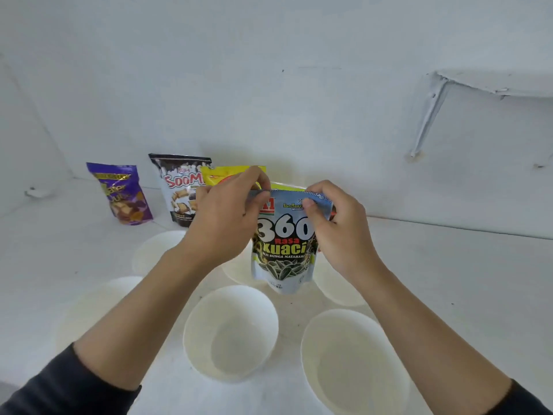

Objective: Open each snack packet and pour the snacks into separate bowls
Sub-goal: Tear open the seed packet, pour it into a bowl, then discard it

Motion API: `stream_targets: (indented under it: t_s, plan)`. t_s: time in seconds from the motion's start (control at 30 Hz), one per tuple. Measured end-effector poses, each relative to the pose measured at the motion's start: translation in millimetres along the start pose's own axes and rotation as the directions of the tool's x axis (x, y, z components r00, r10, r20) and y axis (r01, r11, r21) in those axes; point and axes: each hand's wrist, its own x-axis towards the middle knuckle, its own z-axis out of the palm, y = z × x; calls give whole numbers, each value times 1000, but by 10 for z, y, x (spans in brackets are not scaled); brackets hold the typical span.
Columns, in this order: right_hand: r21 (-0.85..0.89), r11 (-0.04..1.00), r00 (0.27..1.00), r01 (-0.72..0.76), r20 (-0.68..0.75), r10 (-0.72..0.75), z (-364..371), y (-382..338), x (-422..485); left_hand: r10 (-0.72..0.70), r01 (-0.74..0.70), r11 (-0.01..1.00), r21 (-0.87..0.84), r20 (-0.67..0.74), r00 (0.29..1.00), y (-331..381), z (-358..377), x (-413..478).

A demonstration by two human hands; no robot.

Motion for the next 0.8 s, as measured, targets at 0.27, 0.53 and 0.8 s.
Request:
stream_targets:
  t_s: [0.27,0.53,0.8]
  plan:
    - [100,988,968,119,209,-138,1472,-544,139,-225,234,969,73,-117,967,-1077,-999,-526]
    - [175,976,922,134,339,-187,3107,-989,357,-339,359,927,110,-166,926,-2324,-1988,-789]
    - [120,984,917,128,365,-164,4174,-1149,558,-381,397,904,159,-122,917,-3311,-2446,-794]
